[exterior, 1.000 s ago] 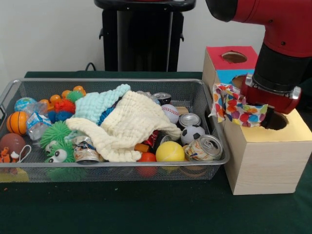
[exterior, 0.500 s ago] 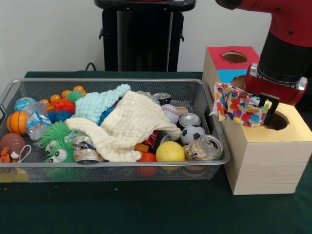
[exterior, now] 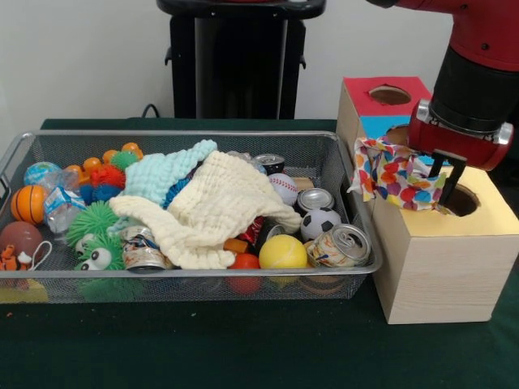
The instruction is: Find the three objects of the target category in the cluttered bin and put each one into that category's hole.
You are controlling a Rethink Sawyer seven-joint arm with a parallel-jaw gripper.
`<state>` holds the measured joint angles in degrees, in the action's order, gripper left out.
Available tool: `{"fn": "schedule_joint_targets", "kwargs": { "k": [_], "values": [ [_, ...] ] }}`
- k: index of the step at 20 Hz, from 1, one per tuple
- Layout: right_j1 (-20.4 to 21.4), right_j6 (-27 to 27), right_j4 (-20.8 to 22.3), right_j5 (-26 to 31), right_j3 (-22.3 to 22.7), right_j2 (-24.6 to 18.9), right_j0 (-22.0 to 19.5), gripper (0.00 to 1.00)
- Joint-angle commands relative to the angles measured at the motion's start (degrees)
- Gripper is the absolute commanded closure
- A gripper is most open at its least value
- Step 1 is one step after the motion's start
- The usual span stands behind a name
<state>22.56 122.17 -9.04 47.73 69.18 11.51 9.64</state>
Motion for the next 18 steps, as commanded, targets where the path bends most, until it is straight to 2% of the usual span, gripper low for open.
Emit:
{"fn": "schedule_joint_targets", "kwargs": {
  "k": [1,8,18],
  "values": [
    [2.5,-2.92,3.08,7.65,1.24,-3.73,-3.58,1.0],
    [5.25,-3.65,3.37,9.42,1.66,-3.83,-4.03,1.0],
    [6.71,-1.4,4.29,19.7,-5.11,-3.18,-2.91,1.0]
  ]
}}
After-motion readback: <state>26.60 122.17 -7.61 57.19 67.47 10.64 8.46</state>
